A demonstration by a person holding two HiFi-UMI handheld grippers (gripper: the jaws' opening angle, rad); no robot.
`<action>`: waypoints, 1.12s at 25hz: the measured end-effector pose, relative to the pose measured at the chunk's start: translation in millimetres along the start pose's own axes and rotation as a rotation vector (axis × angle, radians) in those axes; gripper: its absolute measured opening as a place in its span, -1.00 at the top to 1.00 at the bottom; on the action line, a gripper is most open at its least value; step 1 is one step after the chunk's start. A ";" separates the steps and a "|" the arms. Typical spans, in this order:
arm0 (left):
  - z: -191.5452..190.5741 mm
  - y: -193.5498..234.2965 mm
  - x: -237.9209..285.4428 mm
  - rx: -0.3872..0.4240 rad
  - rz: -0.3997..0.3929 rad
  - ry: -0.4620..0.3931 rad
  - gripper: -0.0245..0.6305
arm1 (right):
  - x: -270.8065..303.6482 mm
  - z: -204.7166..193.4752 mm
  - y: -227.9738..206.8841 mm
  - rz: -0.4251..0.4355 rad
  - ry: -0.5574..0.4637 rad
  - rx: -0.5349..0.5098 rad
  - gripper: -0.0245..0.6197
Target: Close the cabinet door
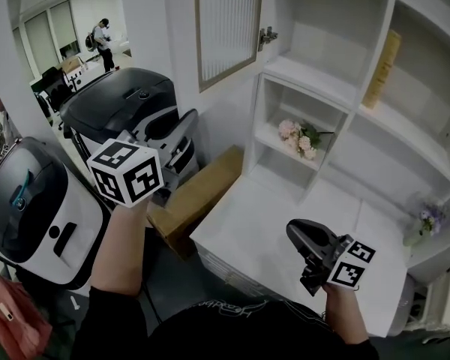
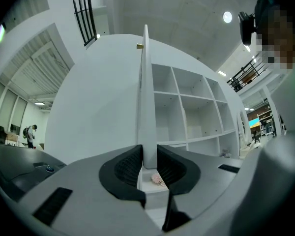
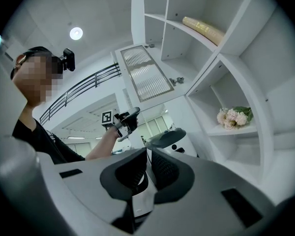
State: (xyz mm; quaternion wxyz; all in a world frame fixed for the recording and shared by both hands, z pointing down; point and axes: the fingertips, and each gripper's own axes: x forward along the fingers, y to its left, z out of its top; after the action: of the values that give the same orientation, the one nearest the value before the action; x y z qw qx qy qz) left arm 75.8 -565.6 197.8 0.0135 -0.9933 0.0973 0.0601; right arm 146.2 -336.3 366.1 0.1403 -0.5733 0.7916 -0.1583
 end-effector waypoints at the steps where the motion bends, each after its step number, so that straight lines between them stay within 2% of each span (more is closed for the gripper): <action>1: -0.2 -2.6 -0.1 -0.001 0.006 0.002 0.64 | -3.2 4.3 1.4 0.004 -0.007 -0.007 0.75; 10: -1.8 -42.0 9.8 0.034 0.050 0.043 0.63 | -25.2 31.1 10.2 0.059 -0.040 -0.044 0.75; 17: -3.4 -76.3 17.9 0.054 0.070 0.049 0.58 | -62.6 52.9 8.7 0.042 -0.061 -0.054 0.75; 28: -6.2 -117.9 36.1 0.091 0.035 0.096 0.49 | -93.3 79.4 18.4 0.066 -0.093 -0.111 0.75</action>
State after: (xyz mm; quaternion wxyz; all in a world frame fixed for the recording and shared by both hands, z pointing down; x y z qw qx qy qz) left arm 134.7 -457.2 201.4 0.0529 -0.9916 0.1179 0.0082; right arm 190.8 -249.2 290.0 0.1501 -0.5607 0.8101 -0.0825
